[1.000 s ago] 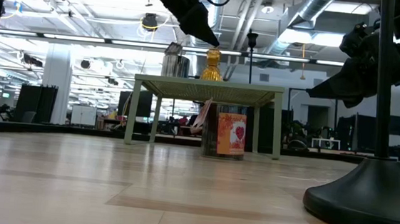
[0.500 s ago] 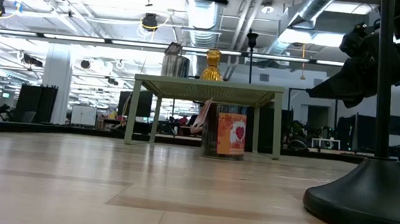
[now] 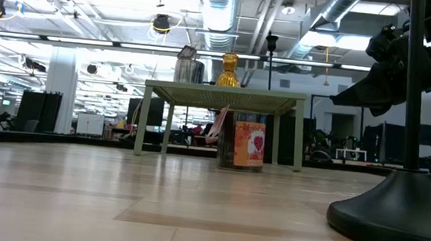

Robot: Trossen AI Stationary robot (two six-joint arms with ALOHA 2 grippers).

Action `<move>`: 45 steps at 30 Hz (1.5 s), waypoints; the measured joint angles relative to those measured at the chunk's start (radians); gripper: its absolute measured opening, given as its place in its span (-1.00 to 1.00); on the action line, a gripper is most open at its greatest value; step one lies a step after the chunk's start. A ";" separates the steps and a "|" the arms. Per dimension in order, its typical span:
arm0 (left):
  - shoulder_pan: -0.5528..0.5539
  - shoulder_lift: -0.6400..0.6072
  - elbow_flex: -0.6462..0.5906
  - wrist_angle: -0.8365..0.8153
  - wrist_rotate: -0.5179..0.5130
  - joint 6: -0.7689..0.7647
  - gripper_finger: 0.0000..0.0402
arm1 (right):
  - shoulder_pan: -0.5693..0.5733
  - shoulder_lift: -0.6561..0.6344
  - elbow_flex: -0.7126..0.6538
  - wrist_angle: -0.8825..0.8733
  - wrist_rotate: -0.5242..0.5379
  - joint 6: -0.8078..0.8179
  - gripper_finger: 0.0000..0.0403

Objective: Pick & Place candle stick holders
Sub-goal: Put the black candle holder on the shelf

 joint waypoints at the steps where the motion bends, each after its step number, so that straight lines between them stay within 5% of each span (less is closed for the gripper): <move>1: -0.016 -0.008 0.000 -0.025 0.000 -0.016 -0.75 | 0.000 0.000 0.000 0.000 0.000 0.000 -1.00; 6: -0.078 -0.028 -0.003 -0.156 0.000 -0.082 -0.81 | 0.000 0.000 0.000 0.000 0.000 -0.001 -1.00; 15: -0.089 -0.109 -0.198 -0.094 -0.022 -0.140 -0.98 | 0.000 0.000 0.000 0.003 -0.001 -0.001 -1.00; 32: -0.090 -0.604 -0.701 0.085 -0.051 -0.295 -0.98 | 0.000 0.000 0.000 0.008 -0.001 0.000 -1.00; 45: -0.090 -0.744 -0.901 0.147 -0.037 -0.347 -0.97 | 0.000 0.000 0.000 0.013 -0.002 0.000 -1.00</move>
